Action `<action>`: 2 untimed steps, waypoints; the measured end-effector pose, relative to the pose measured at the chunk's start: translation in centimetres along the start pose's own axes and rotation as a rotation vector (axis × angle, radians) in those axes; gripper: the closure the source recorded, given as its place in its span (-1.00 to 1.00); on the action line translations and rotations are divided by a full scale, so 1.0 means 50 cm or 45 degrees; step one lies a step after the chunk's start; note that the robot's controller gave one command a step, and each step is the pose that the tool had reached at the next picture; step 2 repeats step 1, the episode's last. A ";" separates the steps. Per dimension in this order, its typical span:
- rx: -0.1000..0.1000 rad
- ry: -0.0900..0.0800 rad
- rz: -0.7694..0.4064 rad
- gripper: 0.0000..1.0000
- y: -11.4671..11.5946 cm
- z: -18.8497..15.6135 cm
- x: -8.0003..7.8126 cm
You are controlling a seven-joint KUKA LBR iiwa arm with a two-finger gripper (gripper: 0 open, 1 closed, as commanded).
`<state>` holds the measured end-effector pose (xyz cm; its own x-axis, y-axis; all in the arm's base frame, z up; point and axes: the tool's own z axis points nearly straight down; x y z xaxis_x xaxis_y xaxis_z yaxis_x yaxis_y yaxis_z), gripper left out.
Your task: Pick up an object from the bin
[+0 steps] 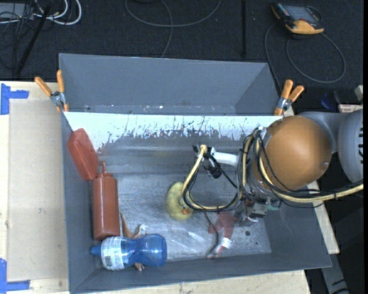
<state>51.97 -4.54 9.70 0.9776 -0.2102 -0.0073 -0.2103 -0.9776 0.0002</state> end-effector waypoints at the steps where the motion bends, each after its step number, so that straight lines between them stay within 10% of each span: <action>1: -0.002 -0.005 -0.008 1.00 -0.044 -0.062 -0.047; 2: -0.002 -0.005 -0.008 1.00 -0.044 -0.062 -0.047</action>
Offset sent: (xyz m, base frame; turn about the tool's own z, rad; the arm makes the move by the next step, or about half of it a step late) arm -0.0181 -0.0238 0.0500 0.1344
